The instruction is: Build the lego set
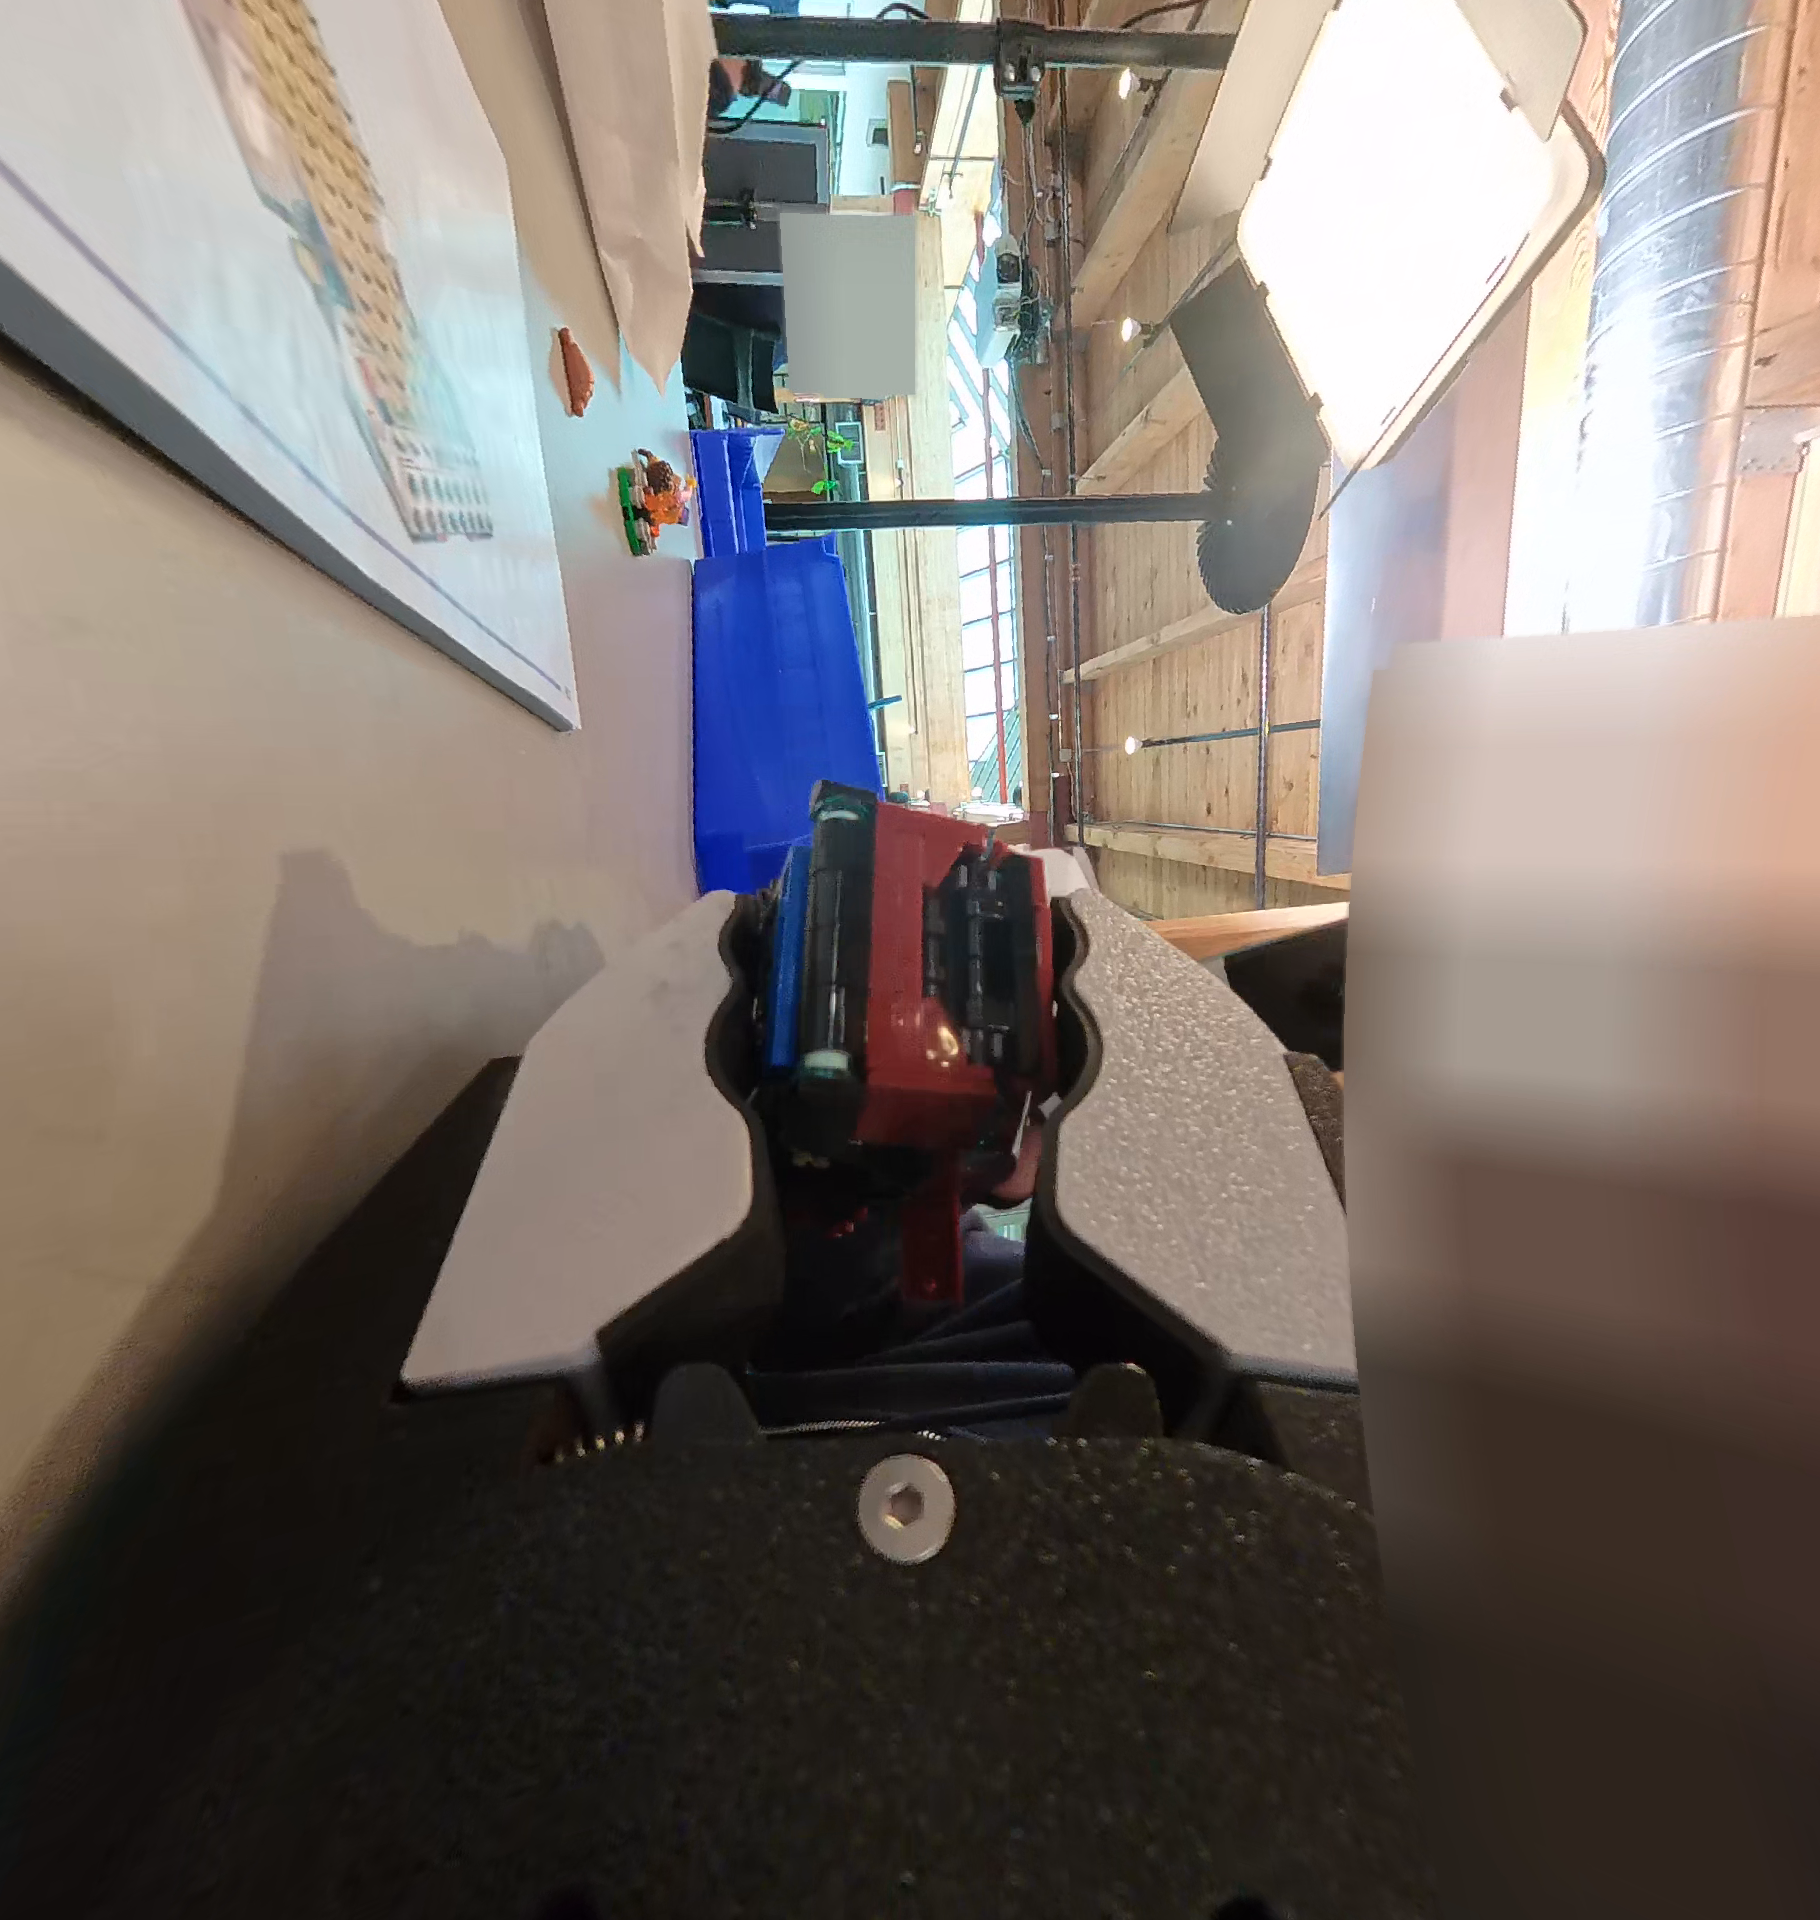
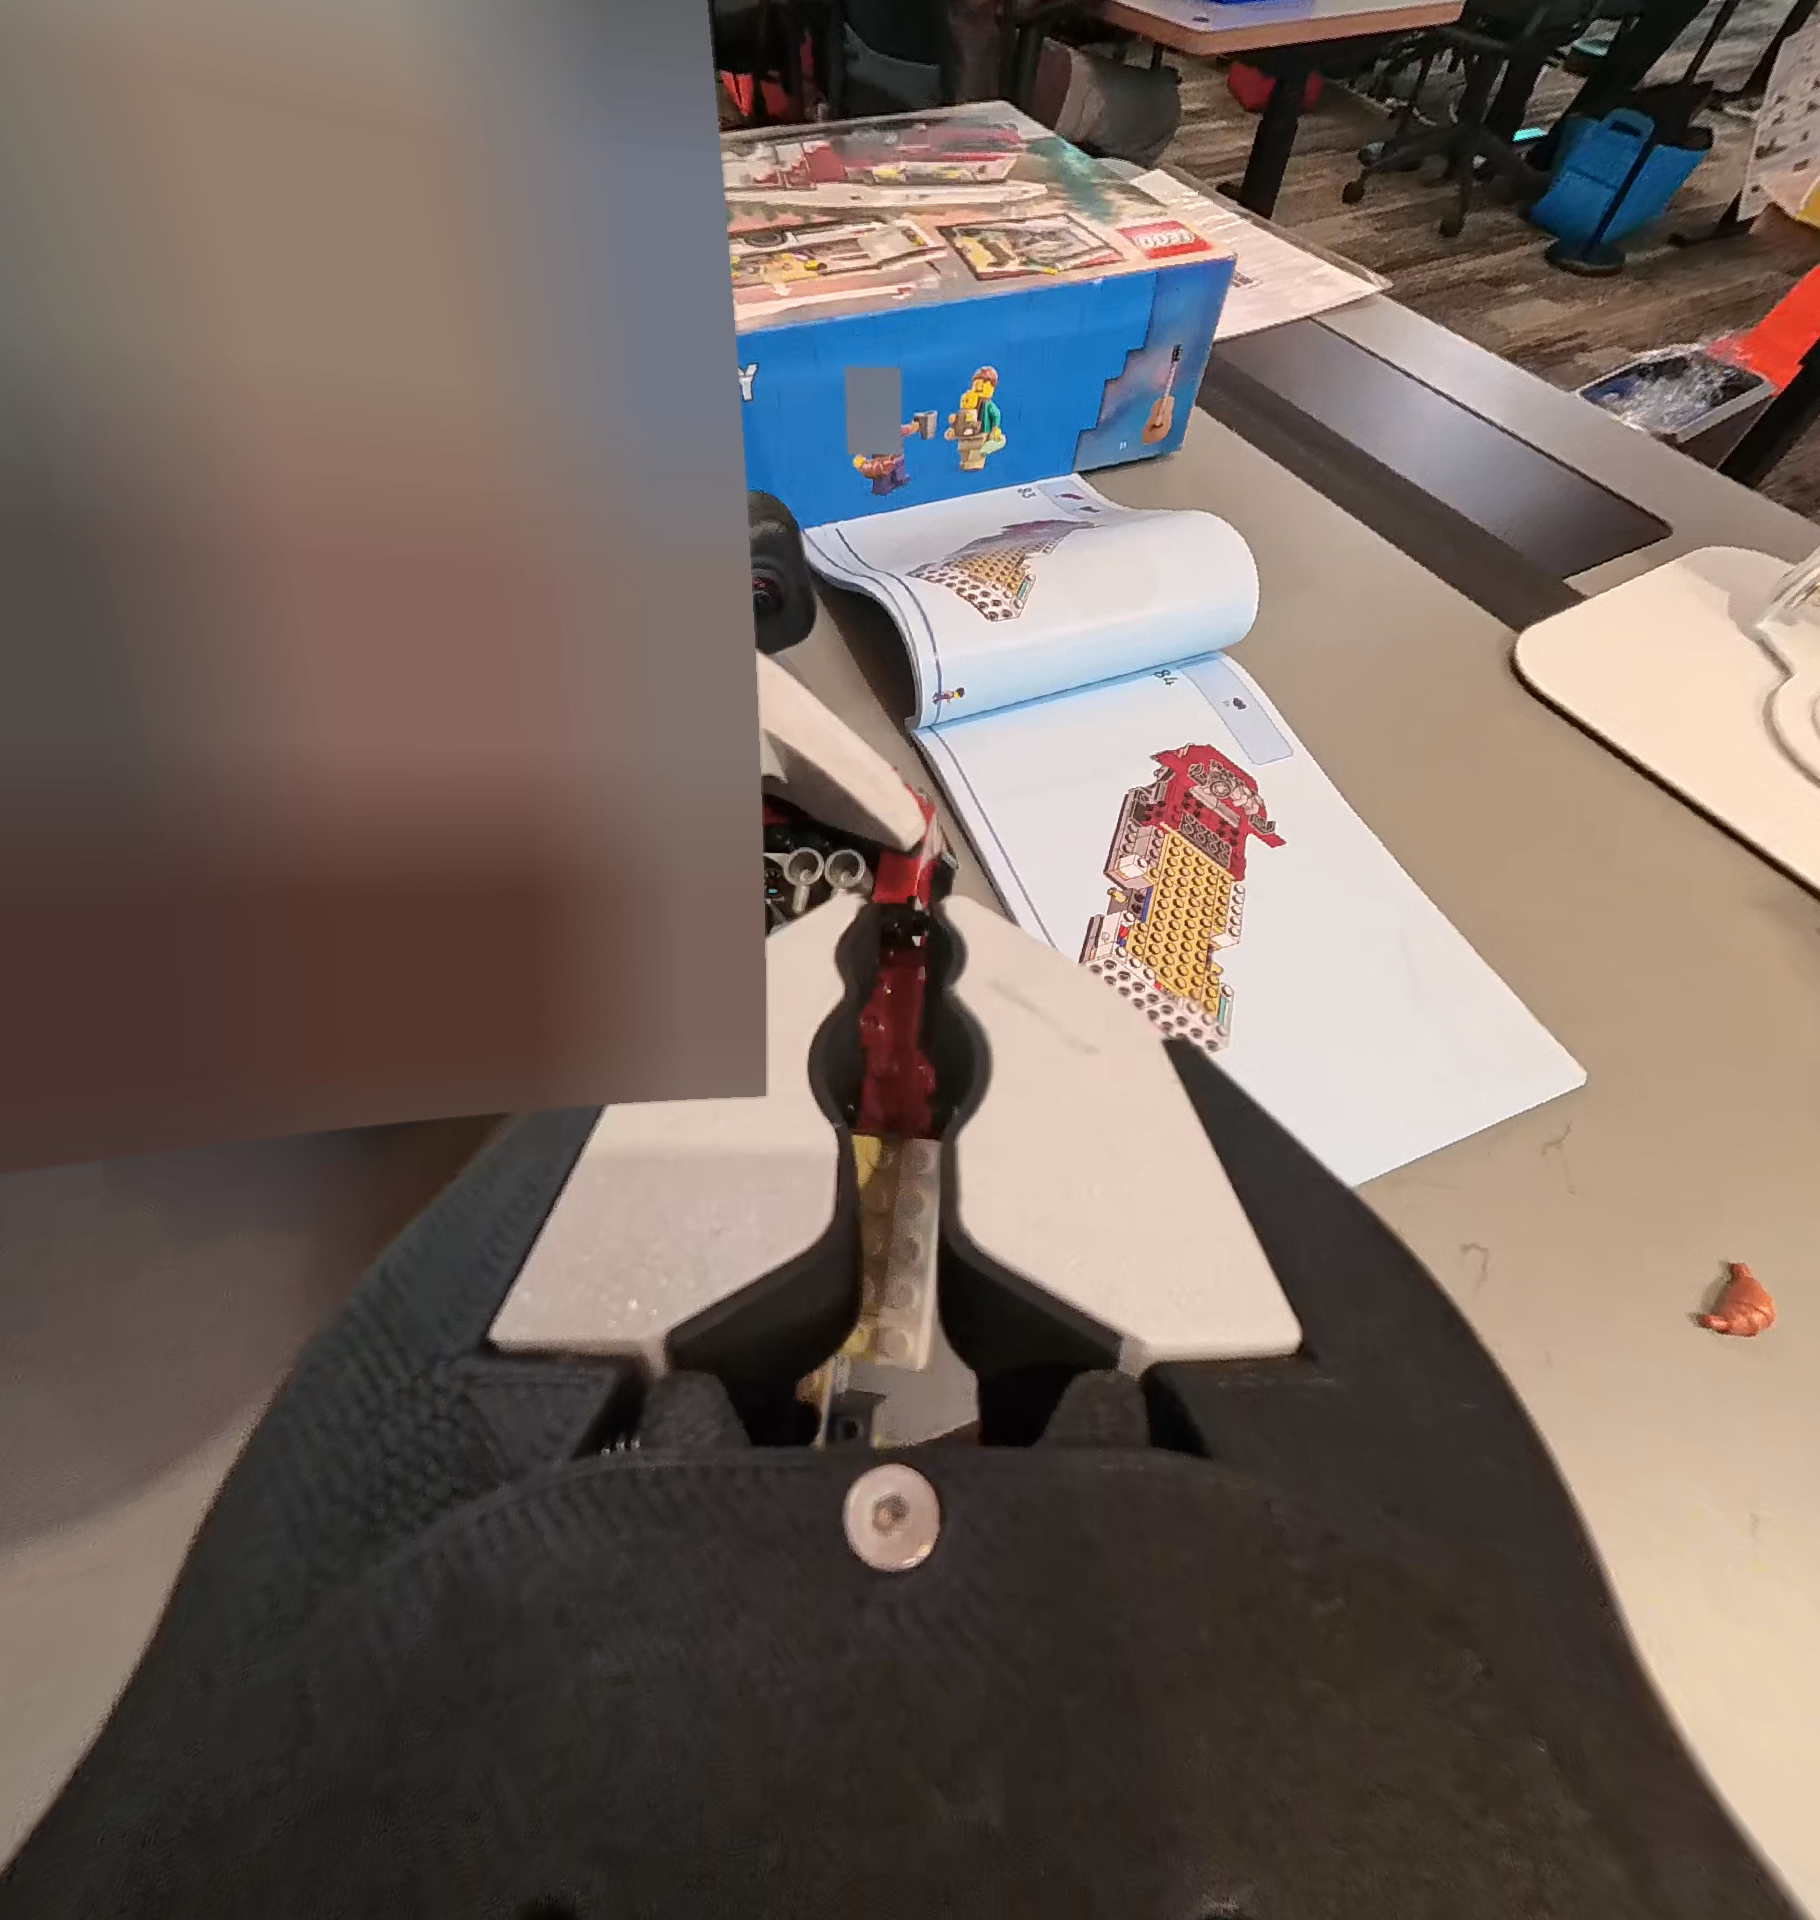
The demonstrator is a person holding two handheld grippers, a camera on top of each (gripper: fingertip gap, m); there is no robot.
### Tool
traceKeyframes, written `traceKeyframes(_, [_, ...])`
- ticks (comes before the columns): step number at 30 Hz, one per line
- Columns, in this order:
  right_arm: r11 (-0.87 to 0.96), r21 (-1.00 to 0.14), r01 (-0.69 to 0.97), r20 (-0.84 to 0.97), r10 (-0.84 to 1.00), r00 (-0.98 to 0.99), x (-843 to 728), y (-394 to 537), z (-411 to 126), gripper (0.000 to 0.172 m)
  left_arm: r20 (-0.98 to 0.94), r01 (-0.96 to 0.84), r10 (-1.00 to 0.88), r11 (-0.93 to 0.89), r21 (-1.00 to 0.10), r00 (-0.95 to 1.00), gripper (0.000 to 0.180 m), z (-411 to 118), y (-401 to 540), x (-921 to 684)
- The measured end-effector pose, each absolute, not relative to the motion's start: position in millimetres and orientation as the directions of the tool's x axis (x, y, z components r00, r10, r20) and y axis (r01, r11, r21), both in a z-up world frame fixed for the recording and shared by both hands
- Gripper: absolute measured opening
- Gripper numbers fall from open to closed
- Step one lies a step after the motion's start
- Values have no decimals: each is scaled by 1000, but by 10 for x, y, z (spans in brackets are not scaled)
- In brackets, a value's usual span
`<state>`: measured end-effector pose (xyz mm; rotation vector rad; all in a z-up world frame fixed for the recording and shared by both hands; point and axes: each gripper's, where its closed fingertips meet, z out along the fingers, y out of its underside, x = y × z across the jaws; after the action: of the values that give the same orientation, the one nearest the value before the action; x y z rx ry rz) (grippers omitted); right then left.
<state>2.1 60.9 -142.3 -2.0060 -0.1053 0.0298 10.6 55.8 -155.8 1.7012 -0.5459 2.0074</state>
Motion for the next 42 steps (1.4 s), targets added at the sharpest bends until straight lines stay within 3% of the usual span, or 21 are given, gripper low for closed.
traceKeyframes(2, [-420, -902, 104, 74, 87, 993, 39, 602, -1406, 22, 986, -552, 106, -833, 17, -128, 54, -1578, 620, 118])
traceKeyframes(9, [-430, -898, 98, 69, 84, 994, 114, 469, -1318, 25, 968, -490, 204, -865, 110, -143, 54, -1533, 862, 130])
traceKeyframes(18, [-410, -908, -82, -104, 33, 994, 425, 258, -1268, 24, 927, -467, 307, -866, 179, -213, 54, -1376, 1051, 138])
traceKeyframes(26, [-394, -909, -135, -155, 20, 988, 539, 185, -1269, 23, 912, -466, 346, -859, 212, -223, 54, -1381, 1101, 163])
traceKeyframes(37, [-398, -908, -133, -154, 20, 988, 548, 184, -1294, 22, 910, -465, 344, -861, 207, -232, 54, -1370, 1107, 162])
traceKeyframes(42, [-404, -900, -164, -189, 24, 982, 508, 181, -1261, 23, 935, -449, 178, -893, 24, -305, 55, -1268, 1041, 143])
